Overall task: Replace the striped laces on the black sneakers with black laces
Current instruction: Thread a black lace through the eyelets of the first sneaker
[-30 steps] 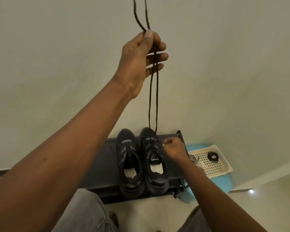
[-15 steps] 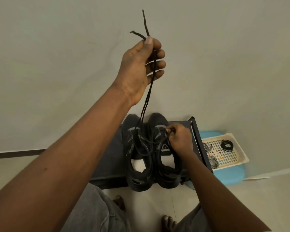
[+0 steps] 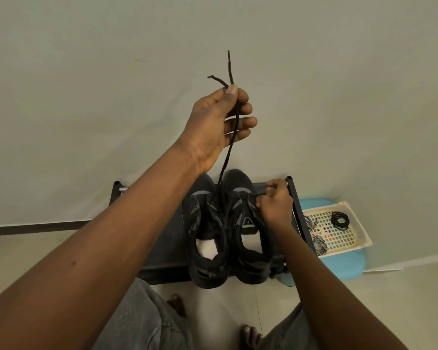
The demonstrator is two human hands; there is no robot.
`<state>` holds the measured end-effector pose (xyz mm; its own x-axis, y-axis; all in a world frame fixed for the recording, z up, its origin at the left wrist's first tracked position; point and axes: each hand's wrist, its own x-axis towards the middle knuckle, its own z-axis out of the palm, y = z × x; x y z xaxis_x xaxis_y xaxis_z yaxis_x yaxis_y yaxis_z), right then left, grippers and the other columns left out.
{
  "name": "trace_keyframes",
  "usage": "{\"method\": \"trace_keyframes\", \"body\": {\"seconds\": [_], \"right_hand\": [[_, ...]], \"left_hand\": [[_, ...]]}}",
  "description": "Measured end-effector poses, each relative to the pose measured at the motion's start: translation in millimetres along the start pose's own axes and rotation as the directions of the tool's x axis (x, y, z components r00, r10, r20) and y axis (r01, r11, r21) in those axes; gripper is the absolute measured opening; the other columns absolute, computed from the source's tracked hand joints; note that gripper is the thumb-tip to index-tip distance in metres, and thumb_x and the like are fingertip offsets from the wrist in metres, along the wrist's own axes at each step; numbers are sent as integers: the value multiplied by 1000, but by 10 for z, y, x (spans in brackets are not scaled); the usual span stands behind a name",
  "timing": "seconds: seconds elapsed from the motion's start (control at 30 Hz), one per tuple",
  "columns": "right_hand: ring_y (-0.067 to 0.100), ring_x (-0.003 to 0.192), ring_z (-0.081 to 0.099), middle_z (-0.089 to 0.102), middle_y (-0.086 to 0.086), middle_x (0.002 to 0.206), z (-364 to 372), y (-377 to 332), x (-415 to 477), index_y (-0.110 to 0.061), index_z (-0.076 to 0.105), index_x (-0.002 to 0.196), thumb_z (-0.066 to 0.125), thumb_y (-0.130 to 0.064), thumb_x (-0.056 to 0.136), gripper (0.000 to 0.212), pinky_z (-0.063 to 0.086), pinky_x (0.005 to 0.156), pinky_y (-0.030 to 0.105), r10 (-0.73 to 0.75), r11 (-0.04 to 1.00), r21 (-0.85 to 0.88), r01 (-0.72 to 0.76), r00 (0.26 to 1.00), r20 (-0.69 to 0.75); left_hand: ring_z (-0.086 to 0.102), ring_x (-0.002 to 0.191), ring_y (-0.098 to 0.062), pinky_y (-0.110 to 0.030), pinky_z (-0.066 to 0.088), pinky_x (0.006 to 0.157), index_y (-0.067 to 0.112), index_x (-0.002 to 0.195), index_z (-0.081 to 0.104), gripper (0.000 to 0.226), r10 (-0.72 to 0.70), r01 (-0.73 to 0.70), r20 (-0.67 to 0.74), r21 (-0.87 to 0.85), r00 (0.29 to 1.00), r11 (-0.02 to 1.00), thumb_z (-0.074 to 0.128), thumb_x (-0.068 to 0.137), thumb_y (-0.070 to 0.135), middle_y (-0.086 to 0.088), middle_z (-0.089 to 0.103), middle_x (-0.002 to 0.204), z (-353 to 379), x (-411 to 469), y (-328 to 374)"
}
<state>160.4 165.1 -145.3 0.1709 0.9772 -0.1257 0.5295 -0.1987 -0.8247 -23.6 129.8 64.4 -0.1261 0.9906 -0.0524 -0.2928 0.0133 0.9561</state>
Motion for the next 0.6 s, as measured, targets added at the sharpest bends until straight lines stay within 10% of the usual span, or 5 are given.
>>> {"method": "trace_keyframes", "body": {"seconds": [0.3, 0.6], "right_hand": [[13, 93, 63, 64, 0, 116, -765, -753, -12, -23, 64, 130, 60, 3, 88, 49, 49, 76, 18, -215, 968, -70, 243, 937, 275], [19, 104, 72, 74, 2, 115, -2087, -2869, -514, -22, 70, 125, 65, -7, 95, 34, 60, 88, 34, -575, 805, 382, 453, 754, 317]], "left_hand": [[66, 97, -3, -24, 51, 84, 27, 94, 73, 29, 236, -255, 98, 408, 967, 877, 49, 110, 33, 13, 72, 97, 179, -12, 708], [64, 82, 13, -3, 46, 68, 16, 97, 71, 29, 416, -526, 322, 544, 850, 654, 48, 111, 24, 11, 70, 95, 794, -173, 2153]]}}
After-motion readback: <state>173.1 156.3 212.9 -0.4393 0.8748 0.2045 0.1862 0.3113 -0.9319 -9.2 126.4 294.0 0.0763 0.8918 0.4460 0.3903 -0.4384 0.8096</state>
